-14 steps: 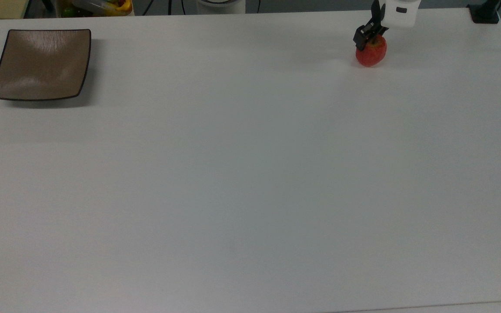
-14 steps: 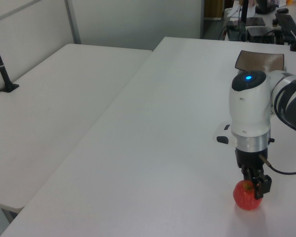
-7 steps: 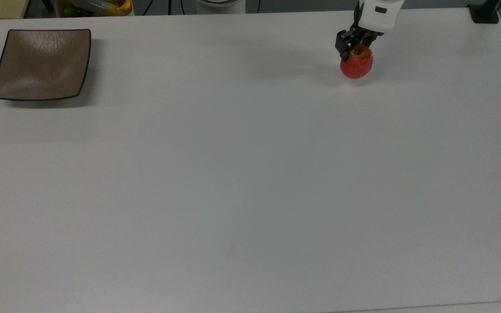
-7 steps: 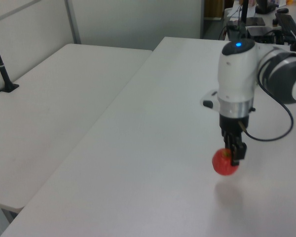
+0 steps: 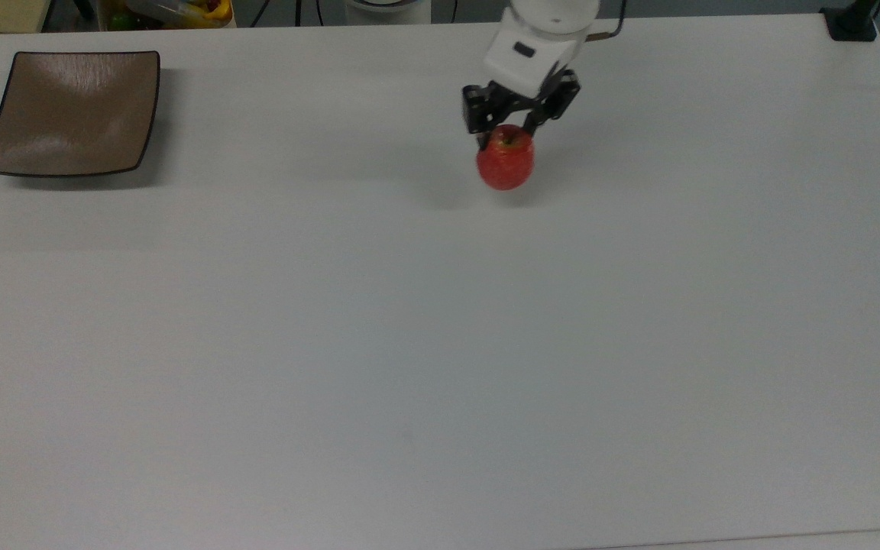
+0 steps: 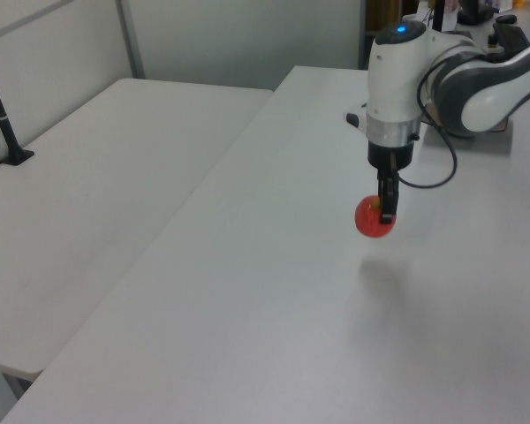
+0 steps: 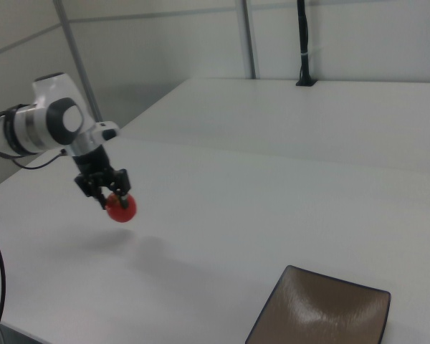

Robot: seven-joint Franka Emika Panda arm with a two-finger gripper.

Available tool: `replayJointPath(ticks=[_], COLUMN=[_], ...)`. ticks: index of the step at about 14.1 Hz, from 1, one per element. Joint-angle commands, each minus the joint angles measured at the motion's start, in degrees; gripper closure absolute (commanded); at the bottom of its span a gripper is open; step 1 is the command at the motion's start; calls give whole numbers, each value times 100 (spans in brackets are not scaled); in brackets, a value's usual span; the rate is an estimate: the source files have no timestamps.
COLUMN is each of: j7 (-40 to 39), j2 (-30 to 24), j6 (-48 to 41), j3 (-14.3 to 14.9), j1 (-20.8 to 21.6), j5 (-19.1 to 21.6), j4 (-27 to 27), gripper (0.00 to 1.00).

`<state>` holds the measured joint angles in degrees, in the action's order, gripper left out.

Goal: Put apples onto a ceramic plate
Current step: 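Carry the held apple over to the brown square plate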

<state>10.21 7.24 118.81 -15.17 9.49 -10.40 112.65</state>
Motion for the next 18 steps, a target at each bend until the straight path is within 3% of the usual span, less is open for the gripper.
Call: replayJointPath(ticks=[1, 9, 12, 16, 18], j7=[-361, -1503, -2205, -2689, -2875], j2=[-302, -610, -566, -505, -356], j6=[63, 72, 98, 72, 72], j3=[741, 2481, 3360, 3889, 3942], j1=[-96, -290, -395, -597, -816], j5=[-67, -32, 12, 29, 29], j4=[99, -32, -50, -33, -33], gripper=[57, 57, 57, 57, 57])
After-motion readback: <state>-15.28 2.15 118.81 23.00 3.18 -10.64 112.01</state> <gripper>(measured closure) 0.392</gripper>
